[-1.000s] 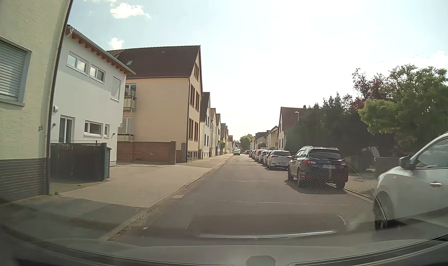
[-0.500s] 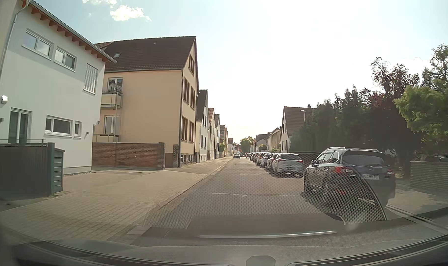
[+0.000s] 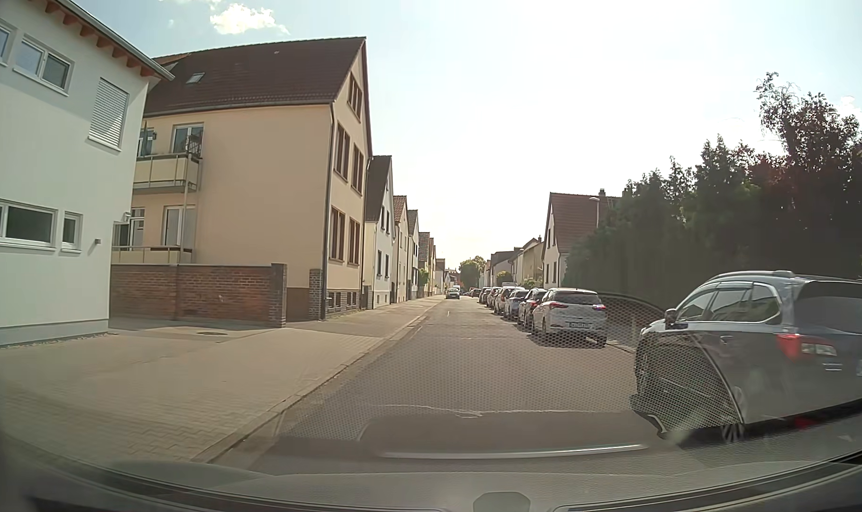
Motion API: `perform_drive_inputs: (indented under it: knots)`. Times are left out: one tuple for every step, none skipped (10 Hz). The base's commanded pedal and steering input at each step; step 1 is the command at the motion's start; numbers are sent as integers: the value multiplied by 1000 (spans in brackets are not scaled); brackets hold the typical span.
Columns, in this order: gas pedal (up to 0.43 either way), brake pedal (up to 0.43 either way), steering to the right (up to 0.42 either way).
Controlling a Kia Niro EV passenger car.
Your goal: Follow the waypoints while adhering to traffic rules and regulations
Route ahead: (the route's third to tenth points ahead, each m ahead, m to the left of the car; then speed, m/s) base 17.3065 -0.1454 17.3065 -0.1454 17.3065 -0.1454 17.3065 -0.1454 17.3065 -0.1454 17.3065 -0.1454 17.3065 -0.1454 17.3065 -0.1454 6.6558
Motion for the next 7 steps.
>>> perform_drive_inputs:
  knots:
    - [0,232,8]
    - [0,238,8]
    - [0,238,8]
    - [0,238,8]
    - [0,238,9]
    - [0,250,9]
    - [0,256,9]
